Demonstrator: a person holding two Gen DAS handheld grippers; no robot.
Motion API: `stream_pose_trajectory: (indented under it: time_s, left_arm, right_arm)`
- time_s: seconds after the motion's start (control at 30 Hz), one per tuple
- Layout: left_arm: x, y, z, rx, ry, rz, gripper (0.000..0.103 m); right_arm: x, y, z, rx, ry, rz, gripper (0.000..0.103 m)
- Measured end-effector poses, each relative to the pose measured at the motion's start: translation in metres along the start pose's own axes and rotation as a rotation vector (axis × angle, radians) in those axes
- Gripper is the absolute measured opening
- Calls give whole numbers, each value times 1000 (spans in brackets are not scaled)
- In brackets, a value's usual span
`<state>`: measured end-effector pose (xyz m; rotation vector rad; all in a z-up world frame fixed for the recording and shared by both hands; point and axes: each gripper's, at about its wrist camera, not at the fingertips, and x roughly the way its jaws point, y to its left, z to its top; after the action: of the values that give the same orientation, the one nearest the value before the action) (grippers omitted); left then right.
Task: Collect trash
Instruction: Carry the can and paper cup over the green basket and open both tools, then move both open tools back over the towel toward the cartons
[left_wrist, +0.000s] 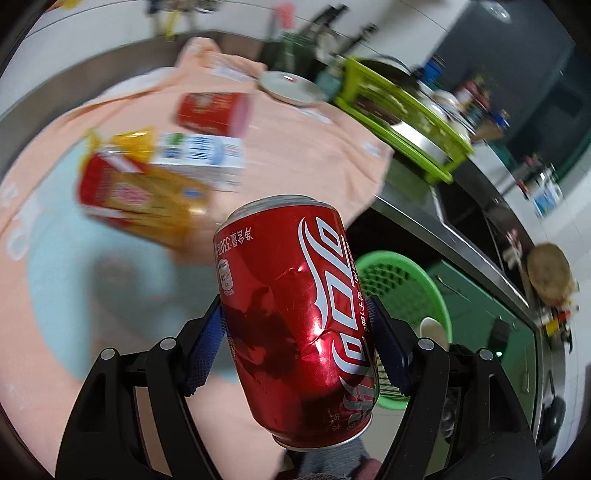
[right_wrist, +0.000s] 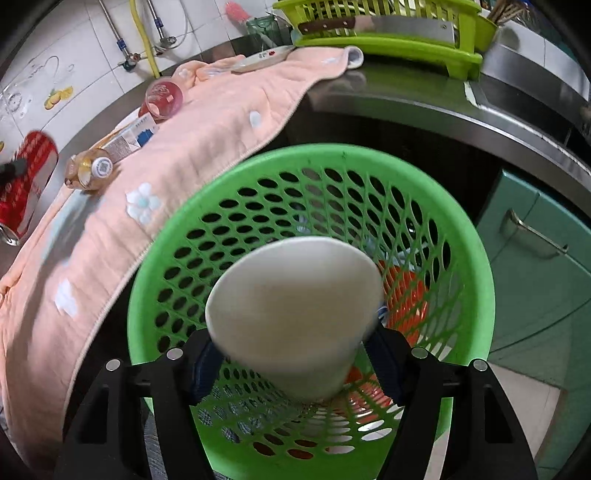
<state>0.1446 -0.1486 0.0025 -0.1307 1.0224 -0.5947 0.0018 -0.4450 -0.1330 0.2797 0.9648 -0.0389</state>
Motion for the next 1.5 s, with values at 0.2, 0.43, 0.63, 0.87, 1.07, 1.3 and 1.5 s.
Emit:
stream_pose_trajectory:
  time_s: [0.2,0.43,0.63,0.87,1.07,1.3,1.5]
  left_arm:
    - [44,-54,-4,77,73,-30,73]
    - [99,-106,-17,162,168,-40,73]
    - [149,-135,-33,228,252,1,73]
    - [200,-152,-50,262,341,53,74]
    - [230,-150,-63,244,401,103,74]
    - [243,-164,-70,268,413,124,75]
    - [232,-159,-73,271,401,114,75]
  right_arm:
    - [-9,-10,-9,15,-14,29,73]
    - [-39,-15,-15,-3,-84,27,75]
    - [-74,-21,-21,-1,-173,24,81]
    - [-98,-38,-27,53,-246,25,89]
    - [-99,-46,-33,84,-257,19,91]
    - [-100,-45,-34,82,-262,22,91]
    - [-105,-39,-32,60,-278,15,91]
